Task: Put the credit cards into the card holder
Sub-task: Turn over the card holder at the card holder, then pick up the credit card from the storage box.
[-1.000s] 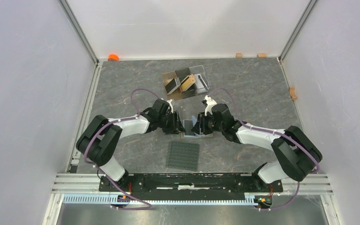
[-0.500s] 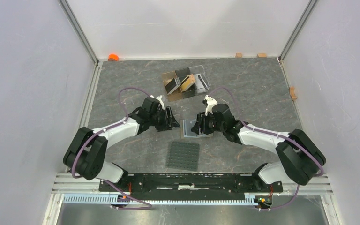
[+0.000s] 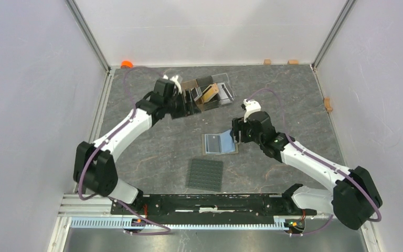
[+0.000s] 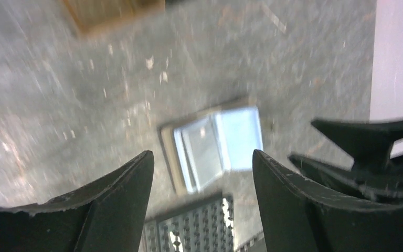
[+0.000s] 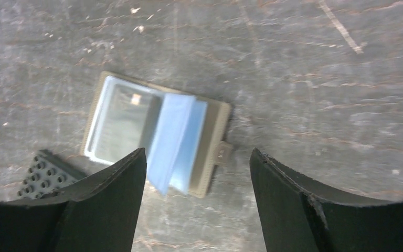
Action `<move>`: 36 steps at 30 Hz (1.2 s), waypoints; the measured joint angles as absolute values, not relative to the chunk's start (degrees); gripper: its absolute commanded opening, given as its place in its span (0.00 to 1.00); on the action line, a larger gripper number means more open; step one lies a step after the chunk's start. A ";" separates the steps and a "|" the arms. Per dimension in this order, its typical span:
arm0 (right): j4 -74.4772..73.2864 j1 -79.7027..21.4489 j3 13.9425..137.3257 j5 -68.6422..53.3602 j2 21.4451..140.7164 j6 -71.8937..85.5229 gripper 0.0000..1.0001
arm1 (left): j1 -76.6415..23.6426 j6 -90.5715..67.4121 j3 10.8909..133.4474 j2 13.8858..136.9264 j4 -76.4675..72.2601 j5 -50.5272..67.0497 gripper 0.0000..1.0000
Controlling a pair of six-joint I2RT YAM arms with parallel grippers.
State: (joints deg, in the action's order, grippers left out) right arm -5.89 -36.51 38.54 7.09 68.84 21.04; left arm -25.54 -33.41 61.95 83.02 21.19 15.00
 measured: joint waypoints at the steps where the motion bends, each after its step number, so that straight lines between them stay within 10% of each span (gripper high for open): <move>1: -6.42 -35.73 38.54 7.51 68.01 20.40 0.80 | -25.36 -32.45 66.08 84.95 22.63 13.96 0.76; 20: -6.94 -23.83 34.70 -2.09 61.52 13.52 0.91 | -23.55 -26.92 114.21 127.20 40.49 -0.78 0.77; 36: -5.54 -23.14 33.91 -7.14 62.30 13.26 0.89 | -22.17 -24.75 121.62 135.35 43.13 0.45 0.74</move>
State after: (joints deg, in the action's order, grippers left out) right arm -5.54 -23.14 33.91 -7.14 62.30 13.26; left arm -22.17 -24.75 121.62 135.35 43.13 0.45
